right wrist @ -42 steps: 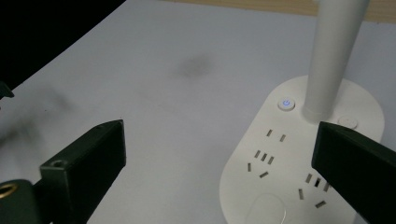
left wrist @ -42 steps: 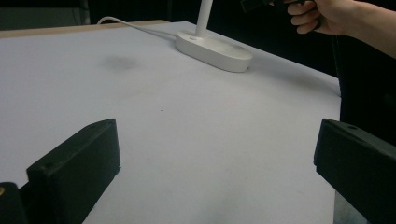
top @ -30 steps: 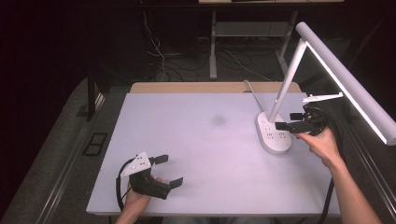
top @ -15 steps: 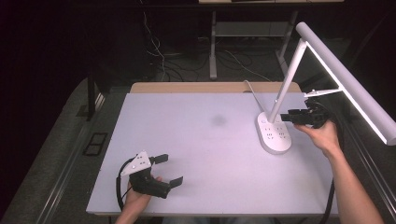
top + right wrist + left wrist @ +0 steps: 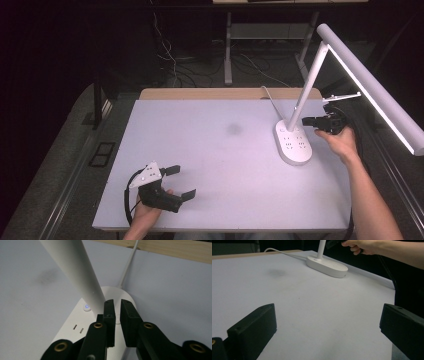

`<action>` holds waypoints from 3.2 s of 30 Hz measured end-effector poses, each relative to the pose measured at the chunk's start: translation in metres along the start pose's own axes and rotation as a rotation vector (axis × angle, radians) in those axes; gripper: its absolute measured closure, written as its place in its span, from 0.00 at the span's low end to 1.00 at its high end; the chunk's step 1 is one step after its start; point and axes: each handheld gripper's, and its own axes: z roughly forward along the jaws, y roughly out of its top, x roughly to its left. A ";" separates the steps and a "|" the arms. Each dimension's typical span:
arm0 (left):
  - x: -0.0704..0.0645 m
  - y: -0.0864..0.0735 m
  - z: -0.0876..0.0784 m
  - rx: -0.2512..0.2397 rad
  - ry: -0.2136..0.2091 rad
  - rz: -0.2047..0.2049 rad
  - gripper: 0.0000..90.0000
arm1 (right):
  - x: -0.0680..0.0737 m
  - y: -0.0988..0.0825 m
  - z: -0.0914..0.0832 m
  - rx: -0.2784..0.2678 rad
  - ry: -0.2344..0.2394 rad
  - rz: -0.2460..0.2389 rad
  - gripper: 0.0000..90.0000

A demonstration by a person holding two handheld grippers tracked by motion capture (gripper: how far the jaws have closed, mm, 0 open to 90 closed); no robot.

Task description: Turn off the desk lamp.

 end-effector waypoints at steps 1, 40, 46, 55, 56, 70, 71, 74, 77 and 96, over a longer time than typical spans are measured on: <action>0.000 0.000 0.000 0.000 0.000 0.001 0.00 | -0.001 0.000 0.001 -0.003 0.003 0.009 0.96; 0.000 0.000 -0.001 0.011 0.007 0.005 0.00 | -0.011 -0.009 0.038 0.060 0.031 0.083 1.00; -0.001 0.000 0.000 0.012 0.004 0.005 0.00 | -0.011 -0.010 0.037 0.050 0.033 0.097 1.00; 0.001 0.000 -0.001 0.010 0.004 0.003 0.00 | -0.002 -0.007 0.037 0.071 0.004 0.043 1.00; 0.001 0.000 -0.001 0.010 0.004 0.004 0.00 | -0.002 -0.007 0.037 0.073 0.004 0.040 1.00; -0.001 0.000 -0.001 0.012 0.002 0.007 0.00 | -0.008 -0.008 0.037 0.064 0.009 0.073 1.00; 0.000 0.000 0.000 0.012 0.002 0.006 0.00 | -0.008 -0.008 0.037 0.068 0.018 0.095 1.00; -0.001 0.000 0.000 0.013 0.001 0.006 0.00 | -0.007 -0.007 0.038 0.075 0.004 0.078 1.00; -0.001 0.000 0.000 0.012 0.001 0.007 0.00 | -0.006 -0.007 0.039 0.064 -0.008 0.070 1.00; 0.000 0.000 -0.001 0.012 0.002 0.010 0.00 | -0.004 -0.006 0.035 0.071 -0.055 0.073 1.00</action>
